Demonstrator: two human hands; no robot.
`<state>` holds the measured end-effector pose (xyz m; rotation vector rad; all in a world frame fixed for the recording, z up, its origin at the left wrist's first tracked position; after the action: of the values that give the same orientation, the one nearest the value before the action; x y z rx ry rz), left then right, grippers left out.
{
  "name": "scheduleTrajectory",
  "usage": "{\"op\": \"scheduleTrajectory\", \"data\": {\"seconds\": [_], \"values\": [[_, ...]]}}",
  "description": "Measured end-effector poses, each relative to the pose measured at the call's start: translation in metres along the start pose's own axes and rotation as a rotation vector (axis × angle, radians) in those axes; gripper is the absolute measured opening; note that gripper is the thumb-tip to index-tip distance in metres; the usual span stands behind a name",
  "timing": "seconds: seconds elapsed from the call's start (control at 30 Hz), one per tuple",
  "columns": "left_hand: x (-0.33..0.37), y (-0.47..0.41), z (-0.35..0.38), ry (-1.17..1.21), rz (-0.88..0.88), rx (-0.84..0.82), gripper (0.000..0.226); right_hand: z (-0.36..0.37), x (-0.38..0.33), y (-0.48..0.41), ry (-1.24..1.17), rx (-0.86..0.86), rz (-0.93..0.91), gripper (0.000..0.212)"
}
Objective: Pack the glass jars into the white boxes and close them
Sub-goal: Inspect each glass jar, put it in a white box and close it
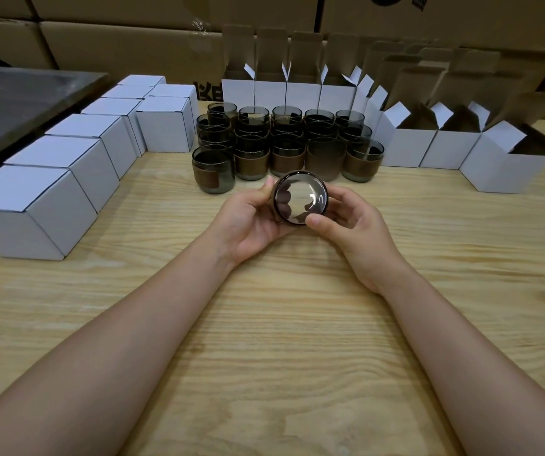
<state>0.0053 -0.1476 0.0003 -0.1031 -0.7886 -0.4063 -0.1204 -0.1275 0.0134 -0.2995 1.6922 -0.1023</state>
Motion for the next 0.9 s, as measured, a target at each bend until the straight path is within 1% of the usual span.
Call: {"op": "scheduleTrajectory", "data": {"seconds": [0.1, 0.13, 0.17, 0.23, 0.27, 0.3, 0.4, 0.5, 0.63, 0.73, 0.8, 0.83, 0.9], "values": [[0.0, 0.0, 0.001, 0.023, -0.015, -0.036, 0.069, 0.0, -0.001, 0.001, -0.052, -0.01, 0.006, 0.045], [0.0, 0.0, 0.002, 0.015, -0.017, -0.039, 0.07, 0.0, -0.001, 0.001, -0.065, -0.009, 0.012, 0.043], [0.001, 0.001, 0.002, 0.002, -0.016, -0.032, 0.068, 0.0, 0.0, 0.001, -0.079, -0.006, 0.02, 0.04], [0.003, 0.002, 0.002, -0.039, 0.005, 0.001, 0.051, -0.002, 0.001, 0.0, -0.126, 0.005, 0.043, 0.035], [0.004, 0.002, 0.001, -0.068, 0.015, 0.031, 0.041, -0.004, 0.003, 0.0, -0.149, 0.017, 0.06, 0.036], [0.004, 0.002, 0.0, -0.087, 0.017, 0.059, 0.036, -0.005, 0.004, 0.0, -0.164, 0.029, 0.075, 0.038], [0.005, 0.003, 0.001, -0.116, 0.025, 0.082, 0.034, -0.007, 0.006, -0.001, -0.179, 0.057, 0.099, 0.04], [0.004, 0.003, 0.003, -0.181, 0.037, 0.067, 0.039, -0.007, 0.007, -0.002, -0.185, 0.095, 0.099, 0.031], [0.0, 0.002, 0.007, -0.271, 0.053, 0.028, 0.032, -0.009, 0.01, -0.003, -0.225, 0.177, 0.133, 0.035], [-0.003, 0.002, 0.01, -0.31, 0.073, 0.016, 0.031, -0.009, 0.01, -0.005, -0.19, 0.208, 0.147, 0.032], [-0.004, 0.002, 0.01, -0.312, 0.073, 0.002, 0.027, -0.009, 0.009, -0.004, -0.168, 0.224, 0.137, 0.03], [-0.005, 0.002, 0.011, -0.31, 0.072, -0.001, 0.025, -0.008, 0.009, -0.004, -0.155, 0.23, 0.126, 0.031], [-0.006, 0.001, 0.01, -0.296, 0.075, 0.005, 0.025, -0.008, 0.007, -0.002, -0.104, 0.233, 0.089, 0.041]]}}
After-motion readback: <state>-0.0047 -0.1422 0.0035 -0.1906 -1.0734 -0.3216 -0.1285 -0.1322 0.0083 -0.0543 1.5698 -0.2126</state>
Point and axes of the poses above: each hand's wrist, its own y-axis away from the middle knuckle, its own z-axis out of the palm, x = y × z, the point moved 7 cm from there along -y, towards the middle knuckle, and after that the axes turned 6 degrees about y, right-handed, at the moved point
